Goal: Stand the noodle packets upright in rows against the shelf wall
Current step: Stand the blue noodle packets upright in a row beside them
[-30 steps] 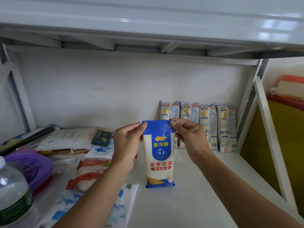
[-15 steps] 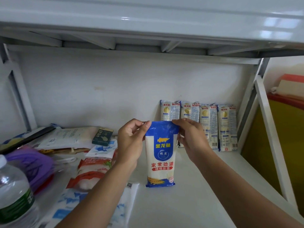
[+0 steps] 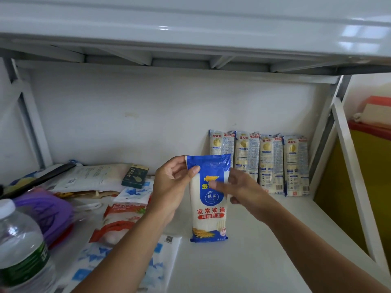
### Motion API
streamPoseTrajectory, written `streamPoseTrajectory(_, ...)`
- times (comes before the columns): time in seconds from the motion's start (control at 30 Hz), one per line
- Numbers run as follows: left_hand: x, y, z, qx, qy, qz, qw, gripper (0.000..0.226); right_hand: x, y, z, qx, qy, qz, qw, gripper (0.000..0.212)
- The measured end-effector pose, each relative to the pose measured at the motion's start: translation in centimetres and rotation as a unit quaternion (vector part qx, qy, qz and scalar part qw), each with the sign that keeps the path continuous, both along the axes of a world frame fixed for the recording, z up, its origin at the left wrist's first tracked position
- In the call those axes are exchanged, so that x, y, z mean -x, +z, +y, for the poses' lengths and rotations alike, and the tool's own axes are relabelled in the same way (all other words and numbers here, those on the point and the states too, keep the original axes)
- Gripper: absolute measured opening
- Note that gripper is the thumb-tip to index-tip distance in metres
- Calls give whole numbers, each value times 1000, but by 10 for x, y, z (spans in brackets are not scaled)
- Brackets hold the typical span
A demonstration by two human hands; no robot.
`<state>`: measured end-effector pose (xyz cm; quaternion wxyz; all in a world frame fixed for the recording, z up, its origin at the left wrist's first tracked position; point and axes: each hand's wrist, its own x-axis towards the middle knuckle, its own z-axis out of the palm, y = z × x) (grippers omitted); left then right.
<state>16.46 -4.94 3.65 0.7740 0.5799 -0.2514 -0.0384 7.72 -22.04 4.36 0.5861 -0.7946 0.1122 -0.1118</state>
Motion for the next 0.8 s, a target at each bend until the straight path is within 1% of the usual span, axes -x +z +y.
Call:
streamPoseTrajectory(0.07,-1,0,0,-1,5,1,1000,18,2,-10,2,34,35,73,996,29)
streamPoseTrajectory(0.13,-3,-2,-2,-5,15,4,1000,17,-1,-19,3,22,33,89,995,29)
streamPoseTrajectory(0.23,-9,-5,-3,-23,40,12,999,21,-10,-28,2,-15,-6,65,998,32)
streamPoseTrajectory(0.33,-17,-8,2,-41,78,25,996,27,-18,-34,0,-25,-30,43,998,30)
streamPoseTrajectory(0.43,-30,-12,9,-79,107,66,989,27,-33,-39,-4,-45,-53,10,998,29)
streamPoseTrajectory(0.5,-41,-15,14,-134,108,85,981,30,-51,-41,-8,-47,-76,-2,996,31)
streamPoseTrajectory(0.57,-48,-19,18,-206,91,79,971,32,-71,-45,-11,-43,-98,-16,994,33)
streamPoseTrajectory(0.6,-50,-23,20,-252,82,57,963,31,-83,-46,-13,-45,-106,-24,993,34)
streamPoseTrajectory(0.67,-53,-30,20,-352,68,-9,934,29,-106,-49,-18,-49,-120,-34,991,33)
streamPoseTrajectory(0.7,-54,-33,20,-387,65,-40,919,31,-118,-49,-21,-48,-126,-35,990,33)
streamPoseTrajectory(0.73,-56,-37,20,-410,65,-64,908,34,-130,-49,-24,-44,-134,-36,989,32)
streamPoseTrajectory(0.8,-60,-39,21,-432,71,-85,895,40,-153,-47,-30,-30,-145,-38,988,33)
